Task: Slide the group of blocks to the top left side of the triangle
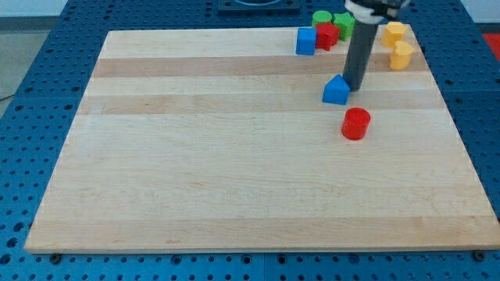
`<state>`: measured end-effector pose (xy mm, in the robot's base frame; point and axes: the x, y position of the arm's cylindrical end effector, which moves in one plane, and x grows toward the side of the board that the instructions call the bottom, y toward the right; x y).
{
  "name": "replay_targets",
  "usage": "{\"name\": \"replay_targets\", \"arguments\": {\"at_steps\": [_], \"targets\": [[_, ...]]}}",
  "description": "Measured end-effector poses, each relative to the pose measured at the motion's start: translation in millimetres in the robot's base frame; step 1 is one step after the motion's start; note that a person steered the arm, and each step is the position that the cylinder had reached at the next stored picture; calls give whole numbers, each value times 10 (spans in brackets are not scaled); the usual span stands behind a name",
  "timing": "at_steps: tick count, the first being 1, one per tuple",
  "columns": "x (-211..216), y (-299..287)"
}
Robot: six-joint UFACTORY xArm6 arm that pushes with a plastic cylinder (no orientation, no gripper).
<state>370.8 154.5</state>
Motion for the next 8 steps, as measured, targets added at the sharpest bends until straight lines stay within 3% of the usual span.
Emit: {"name": "replay_targets", "arguments": {"at_steps": [1,2,3,4,5,6,7,8], "targets": [[40,601],[-220,1421],[-899,1882],[-1770,1596],[-1797,1499],[-1789,784],[-1792,-318],[-1486,-1171]]}}
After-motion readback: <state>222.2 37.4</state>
